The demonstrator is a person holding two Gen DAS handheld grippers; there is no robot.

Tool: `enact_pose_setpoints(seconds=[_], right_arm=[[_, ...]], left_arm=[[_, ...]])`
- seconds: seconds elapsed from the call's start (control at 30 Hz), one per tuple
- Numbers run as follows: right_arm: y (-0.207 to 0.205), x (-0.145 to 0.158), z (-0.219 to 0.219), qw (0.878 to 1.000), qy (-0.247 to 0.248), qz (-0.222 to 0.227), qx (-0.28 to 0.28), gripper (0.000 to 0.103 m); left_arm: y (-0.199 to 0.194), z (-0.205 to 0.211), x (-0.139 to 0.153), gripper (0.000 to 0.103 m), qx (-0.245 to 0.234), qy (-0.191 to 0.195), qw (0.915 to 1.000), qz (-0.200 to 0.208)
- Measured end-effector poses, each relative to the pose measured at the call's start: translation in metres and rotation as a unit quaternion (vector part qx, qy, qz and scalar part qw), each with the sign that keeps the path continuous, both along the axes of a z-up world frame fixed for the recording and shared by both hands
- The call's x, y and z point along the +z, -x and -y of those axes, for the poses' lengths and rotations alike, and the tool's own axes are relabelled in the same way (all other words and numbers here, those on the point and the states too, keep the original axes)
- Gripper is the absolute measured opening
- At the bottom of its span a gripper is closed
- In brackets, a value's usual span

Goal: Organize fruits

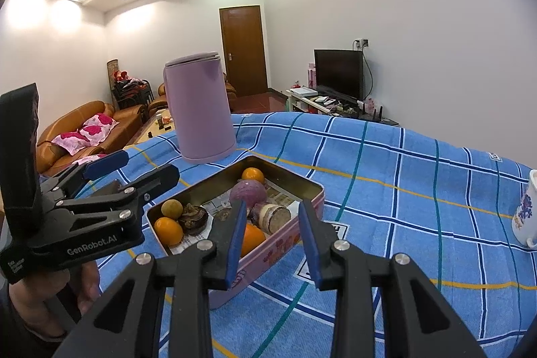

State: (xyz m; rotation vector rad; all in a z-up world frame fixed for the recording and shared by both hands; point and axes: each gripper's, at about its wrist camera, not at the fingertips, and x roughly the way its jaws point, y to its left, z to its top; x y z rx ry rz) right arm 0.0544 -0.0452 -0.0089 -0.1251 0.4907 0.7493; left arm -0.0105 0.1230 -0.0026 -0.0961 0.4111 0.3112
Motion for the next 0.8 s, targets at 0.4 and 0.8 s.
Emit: enact_pose_setpoints(seconds=[0.4, 0.8], right_arm=[[-0.002, 0.001, 0.013, 1.0, -0.001, 0.005, -0.012, 0.034], [0.0, 0.001, 0.017, 1.0, 0.002, 0.007, -0.012, 0.035]], left_arm=[[-0.002, 0.008, 0.004, 0.103, -0.016, 0.002, 0.9999, 0.004], [-0.01, 0.016, 0.0, 0.103, -0.033, -0.001, 0.9994, -0.012]])
